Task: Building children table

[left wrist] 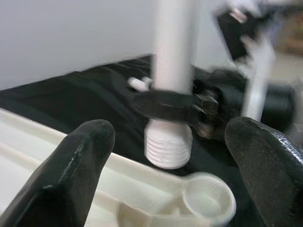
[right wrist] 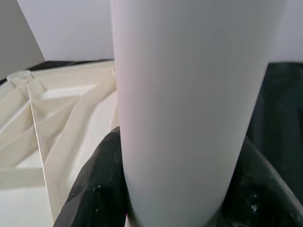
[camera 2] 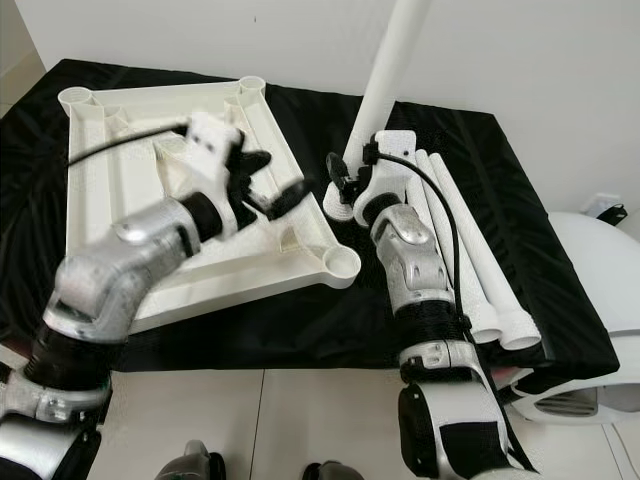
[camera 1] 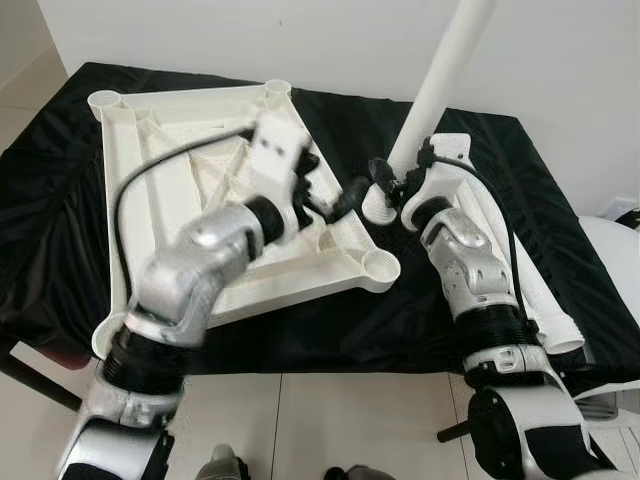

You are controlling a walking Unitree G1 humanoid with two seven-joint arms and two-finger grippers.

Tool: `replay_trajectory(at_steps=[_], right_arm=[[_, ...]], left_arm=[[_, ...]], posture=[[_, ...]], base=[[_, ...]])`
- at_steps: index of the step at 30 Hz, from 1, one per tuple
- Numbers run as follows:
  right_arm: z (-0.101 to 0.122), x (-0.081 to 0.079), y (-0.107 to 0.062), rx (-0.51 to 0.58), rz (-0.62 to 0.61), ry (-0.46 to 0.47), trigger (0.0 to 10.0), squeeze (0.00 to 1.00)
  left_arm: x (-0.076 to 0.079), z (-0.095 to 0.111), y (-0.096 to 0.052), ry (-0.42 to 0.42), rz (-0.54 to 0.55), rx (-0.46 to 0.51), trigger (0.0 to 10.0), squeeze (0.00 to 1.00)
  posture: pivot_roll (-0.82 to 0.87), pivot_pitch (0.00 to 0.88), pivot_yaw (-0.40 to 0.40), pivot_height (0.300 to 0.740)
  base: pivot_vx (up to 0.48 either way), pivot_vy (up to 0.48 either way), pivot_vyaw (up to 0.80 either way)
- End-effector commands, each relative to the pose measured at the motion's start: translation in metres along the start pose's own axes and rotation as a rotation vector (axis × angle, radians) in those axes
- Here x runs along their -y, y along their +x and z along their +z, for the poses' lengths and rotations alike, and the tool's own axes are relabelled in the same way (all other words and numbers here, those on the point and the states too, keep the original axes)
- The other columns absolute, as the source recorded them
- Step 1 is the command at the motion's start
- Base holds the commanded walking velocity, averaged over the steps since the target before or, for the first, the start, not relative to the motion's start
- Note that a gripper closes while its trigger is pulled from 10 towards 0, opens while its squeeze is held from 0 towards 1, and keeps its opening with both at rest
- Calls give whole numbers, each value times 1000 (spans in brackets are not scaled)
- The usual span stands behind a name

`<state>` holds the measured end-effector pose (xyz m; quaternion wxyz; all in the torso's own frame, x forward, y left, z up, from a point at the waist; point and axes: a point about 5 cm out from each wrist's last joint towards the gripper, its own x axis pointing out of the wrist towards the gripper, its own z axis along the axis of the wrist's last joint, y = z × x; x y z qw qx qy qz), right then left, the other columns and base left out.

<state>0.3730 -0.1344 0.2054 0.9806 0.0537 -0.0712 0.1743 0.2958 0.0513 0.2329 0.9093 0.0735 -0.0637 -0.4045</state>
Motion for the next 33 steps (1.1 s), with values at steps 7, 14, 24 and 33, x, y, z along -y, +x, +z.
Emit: replay_trajectory(at_steps=[7,14,24,33], right_arm=[[0,20,-21,9,-6,-78,10000,0],[16,17,-31,118,94,-43,10000,0],[23,5,-55,189,261,14,10000,0],[23,14,-64,172,248,-11,10000,0]], left_arm=[[33,-33,1,152,-228,-117,10000,0],[38,-54,-1,218,-264,-194,10000,0],[28,-93,0,274,-237,-337,10000,0],[22,-109,2,266,-242,-394,10000,0]], posture=[[-5,82,-77,740],[-12,79,-69,740],[-23,76,-51,740],[-41,78,-38,740]], base=[[0,0,0],[0,0,0],[0,0,0],[0,0,0]])
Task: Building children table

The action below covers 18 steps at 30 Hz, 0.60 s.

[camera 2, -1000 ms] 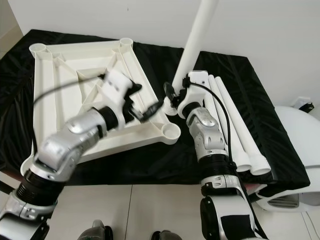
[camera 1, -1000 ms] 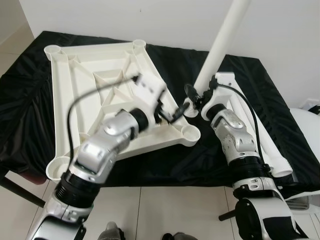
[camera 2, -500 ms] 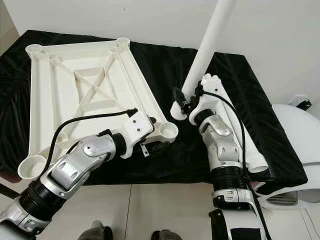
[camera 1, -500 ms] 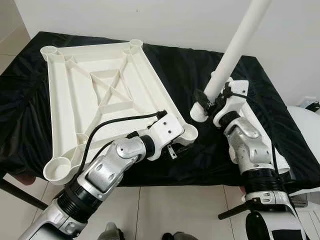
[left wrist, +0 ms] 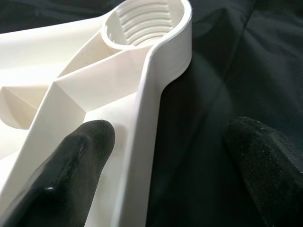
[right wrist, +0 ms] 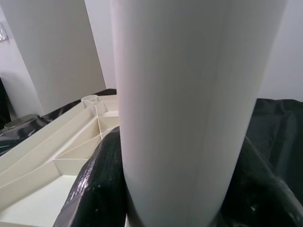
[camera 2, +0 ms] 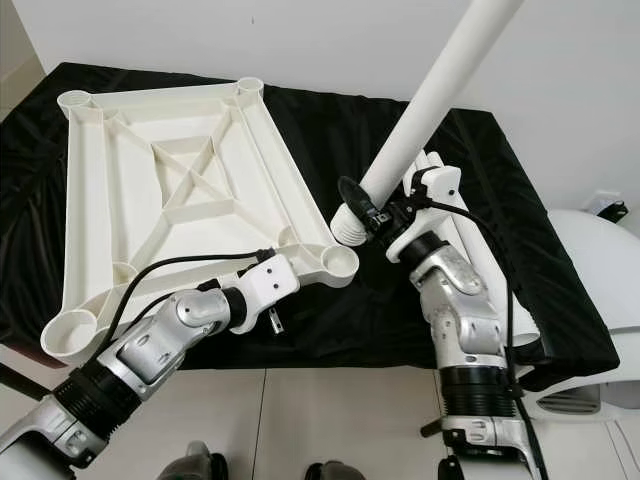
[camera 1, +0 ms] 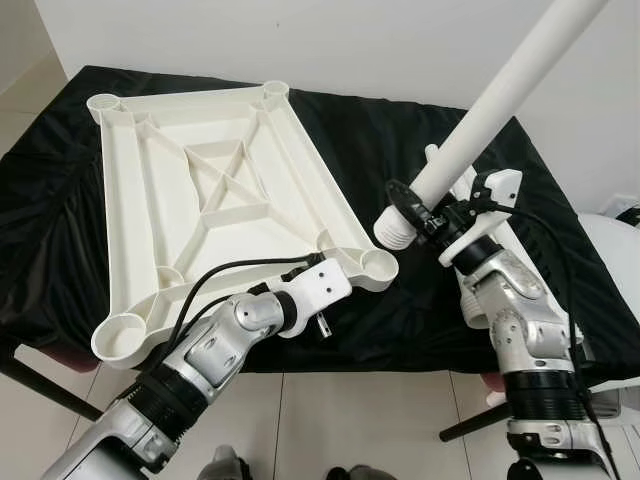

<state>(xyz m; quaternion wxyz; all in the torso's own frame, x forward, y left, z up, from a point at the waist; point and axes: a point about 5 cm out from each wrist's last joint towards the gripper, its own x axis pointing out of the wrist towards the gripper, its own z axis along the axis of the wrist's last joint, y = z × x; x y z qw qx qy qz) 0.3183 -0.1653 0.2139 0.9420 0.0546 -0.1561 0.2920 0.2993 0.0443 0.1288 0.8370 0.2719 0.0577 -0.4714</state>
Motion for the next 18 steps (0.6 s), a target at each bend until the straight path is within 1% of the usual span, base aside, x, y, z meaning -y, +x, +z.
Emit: replay_trajectory(at_steps=[1,2,3,6,13,14,15,16,18], right_arm=[[5,3,-5,11,-5,-6,10000,0],[6,4,-6,12,-9,-11,10000,0],[6,4,-6,12,-9,-11,10000,0],[6,3,-7,10,-13,-14,10000,0],[8,3,-10,8,-15,-28,10000,0],[9,3,-11,8,-15,-33,10000,0],[10,4,-11,8,-15,-34,10000,0],[10,4,-12,6,-14,-36,10000,0],[10,3,-12,4,-10,-37,10000,0]], left_arm=[[3,-6,3,-1,-21,-25,10000,0],[1,-5,4,-24,-23,-20,10000,0],[1,-5,4,-24,-23,-20,10000,0],[-2,-5,7,-68,-30,-17,10000,0],[-4,-10,12,-69,-40,-51,10000,0],[-5,-11,13,-66,-54,-53,4980,0],[-5,-11,13,-66,-59,-50,4980,0],[-5,-11,14,-71,-65,-47,0,0],[-5,-11,14,-76,-71,-46,0,0]], posture=[[-41,78,-38,740],[-42,78,-35,740],[-42,78,-35,740],[-52,80,-26,740],[-65,82,-20,740],[-70,82,-18,740],[-71,81,-18,740],[-73,82,-18,740],[-73,82,-18,740]], base=[[0,0,0],[0,0,0],[0,0,0],[0,0,0],[0,0,0],[0,0,0],[0,0,0],[0,0,0],[0,0,0]])
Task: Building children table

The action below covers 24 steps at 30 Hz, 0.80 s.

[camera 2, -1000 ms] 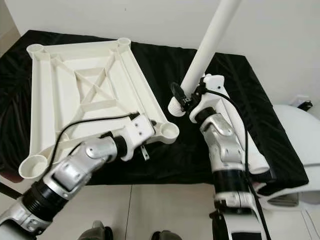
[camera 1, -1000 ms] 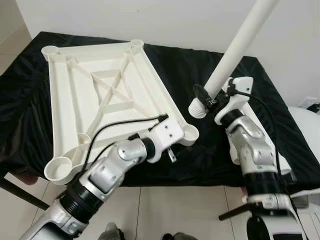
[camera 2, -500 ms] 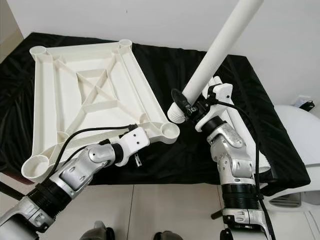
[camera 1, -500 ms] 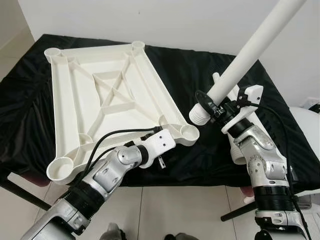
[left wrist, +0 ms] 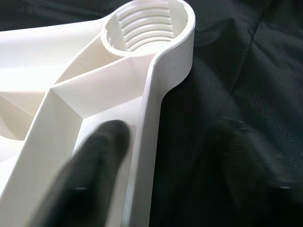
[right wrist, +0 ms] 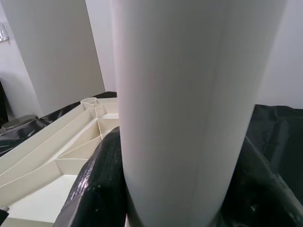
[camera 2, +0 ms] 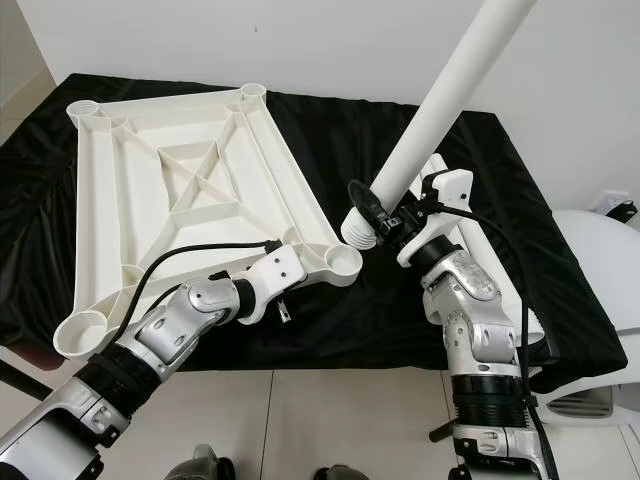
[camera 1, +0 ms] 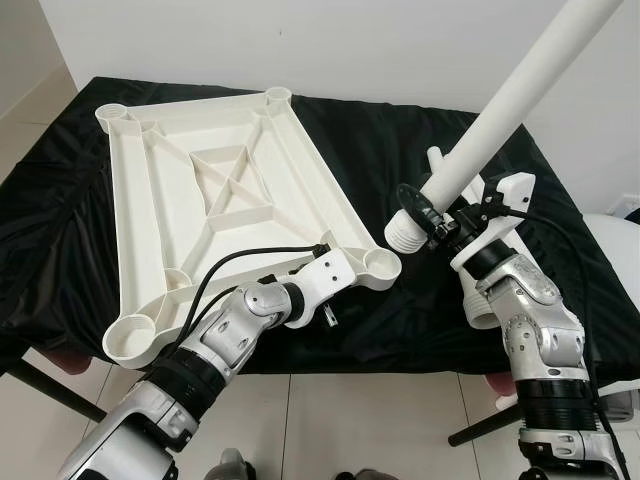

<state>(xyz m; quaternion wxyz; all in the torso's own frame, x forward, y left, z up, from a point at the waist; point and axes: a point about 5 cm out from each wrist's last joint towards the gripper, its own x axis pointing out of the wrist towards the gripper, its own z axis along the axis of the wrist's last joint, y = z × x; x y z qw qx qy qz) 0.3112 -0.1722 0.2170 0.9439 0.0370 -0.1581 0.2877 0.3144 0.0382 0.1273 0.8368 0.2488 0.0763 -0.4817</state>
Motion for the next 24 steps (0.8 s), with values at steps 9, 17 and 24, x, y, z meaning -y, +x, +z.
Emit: replay_trajectory(at_steps=[9,17,24], right_arm=[[2,1,-7,-9,22,-2,10000,0],[0,-5,-8,-32,90,9,10000,0],[-14,-16,-11,-123,237,11,10000,0]], left_arm=[[3,-19,-5,-12,-55,-57,0,0],[-3,-26,-14,-6,-48,-74,0,0],[-14,-40,-33,-2,-8,-127,10000,0]], posture=[[-73,79,-25,740],[-66,76,-35,740],[-49,73,-60,740]], base=[[0,0,0],[0,0,0],[0,0,0]])
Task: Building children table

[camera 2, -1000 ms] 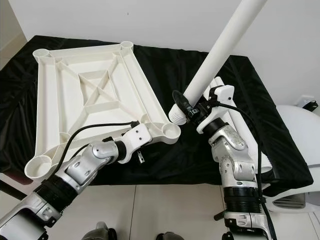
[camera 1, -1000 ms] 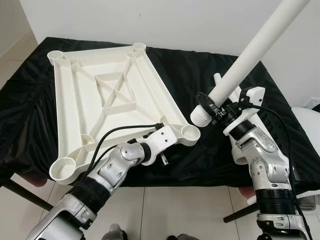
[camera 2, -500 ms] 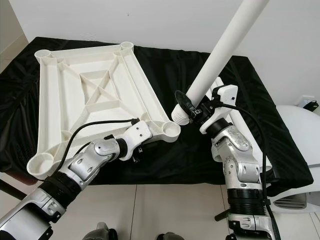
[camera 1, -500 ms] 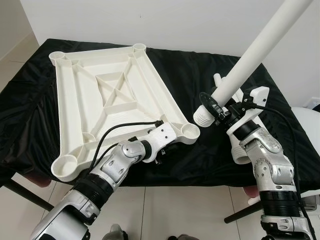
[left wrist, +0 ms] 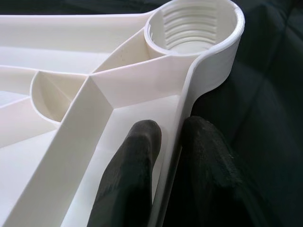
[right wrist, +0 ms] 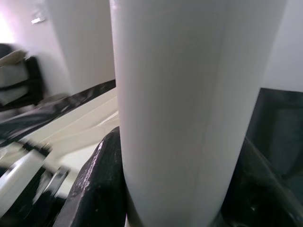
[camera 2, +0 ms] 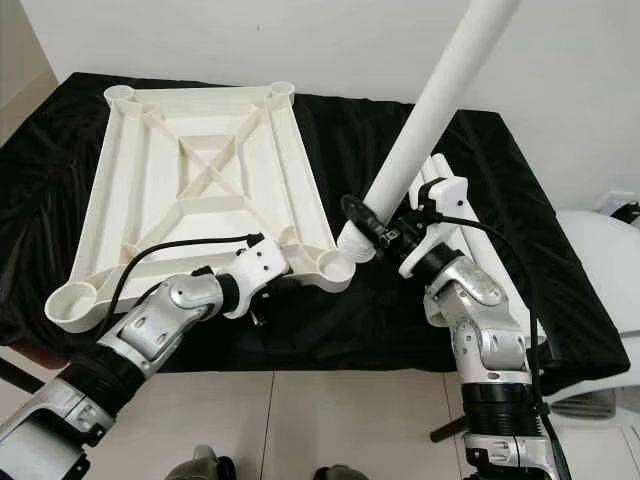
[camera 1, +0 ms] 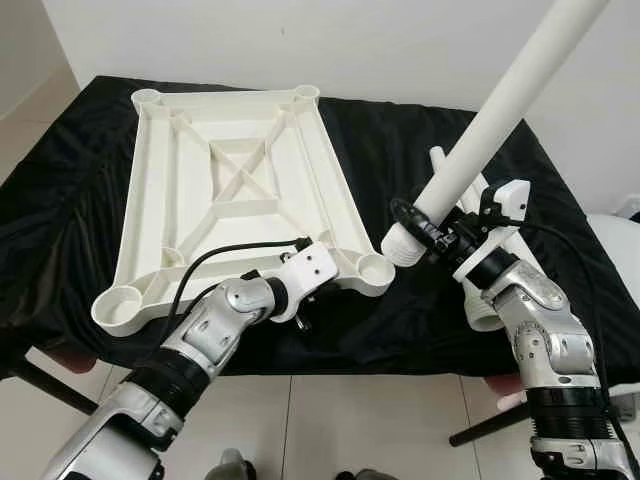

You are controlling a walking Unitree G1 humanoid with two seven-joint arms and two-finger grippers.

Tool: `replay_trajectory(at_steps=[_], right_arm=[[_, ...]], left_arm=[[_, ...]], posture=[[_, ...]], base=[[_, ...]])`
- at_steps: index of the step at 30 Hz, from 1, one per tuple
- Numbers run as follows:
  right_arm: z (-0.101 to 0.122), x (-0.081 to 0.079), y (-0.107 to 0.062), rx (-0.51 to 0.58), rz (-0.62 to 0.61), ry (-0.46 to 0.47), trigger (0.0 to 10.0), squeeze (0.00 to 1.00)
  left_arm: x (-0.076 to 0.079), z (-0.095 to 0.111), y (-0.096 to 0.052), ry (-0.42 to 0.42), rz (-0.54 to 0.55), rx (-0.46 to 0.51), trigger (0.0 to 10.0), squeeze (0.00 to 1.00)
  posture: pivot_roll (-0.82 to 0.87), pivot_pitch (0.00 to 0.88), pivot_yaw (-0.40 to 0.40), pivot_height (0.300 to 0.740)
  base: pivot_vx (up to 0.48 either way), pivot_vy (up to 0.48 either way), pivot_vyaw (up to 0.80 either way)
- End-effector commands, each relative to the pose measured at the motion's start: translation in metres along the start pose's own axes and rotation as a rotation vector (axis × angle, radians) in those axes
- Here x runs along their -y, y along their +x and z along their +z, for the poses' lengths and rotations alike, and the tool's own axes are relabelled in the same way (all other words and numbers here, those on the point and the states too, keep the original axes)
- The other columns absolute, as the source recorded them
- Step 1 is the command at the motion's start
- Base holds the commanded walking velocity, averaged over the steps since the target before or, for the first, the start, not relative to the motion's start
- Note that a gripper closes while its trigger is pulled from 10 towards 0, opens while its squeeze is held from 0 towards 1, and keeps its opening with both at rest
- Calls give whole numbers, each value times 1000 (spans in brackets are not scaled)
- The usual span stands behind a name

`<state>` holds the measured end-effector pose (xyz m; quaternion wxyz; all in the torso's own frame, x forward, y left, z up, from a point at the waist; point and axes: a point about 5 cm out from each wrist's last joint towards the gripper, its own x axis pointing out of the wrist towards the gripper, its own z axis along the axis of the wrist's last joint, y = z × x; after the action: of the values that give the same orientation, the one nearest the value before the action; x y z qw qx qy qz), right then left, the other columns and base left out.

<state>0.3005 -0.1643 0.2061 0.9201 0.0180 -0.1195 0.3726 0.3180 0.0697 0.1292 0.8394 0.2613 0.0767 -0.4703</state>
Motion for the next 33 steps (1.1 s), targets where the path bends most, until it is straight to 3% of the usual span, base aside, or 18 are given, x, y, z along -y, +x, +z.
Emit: replay_trajectory(at_steps=[1,11,16,26,33], right_arm=[[-6,-4,-2,-41,59,-3,10000,0],[-27,-5,1,-103,130,25,10000,0],[-29,-4,6,-98,146,31,10000,0],[-25,-8,34,-46,227,13,10000,0],[-39,-11,35,-78,240,27,10000,0]], left_arm=[[3,-26,-10,-18,-32,-109,10000,0],[0,-24,-24,-10,9,-105,10000,0],[3,-24,-25,-9,10,-102,10000,0],[11,-13,-22,4,0,-78,10000,0],[12,-9,-22,3,3,-72,10000,0]], posture=[[-49,73,-60,740],[-42,68,-73,740],[-30,64,-80,740],[-15,77,-87,740],[-9,86,-89,740]], base=[[0,0,0],[0,0,0],[0,0,0],[0,0,0],[0,0,0]])
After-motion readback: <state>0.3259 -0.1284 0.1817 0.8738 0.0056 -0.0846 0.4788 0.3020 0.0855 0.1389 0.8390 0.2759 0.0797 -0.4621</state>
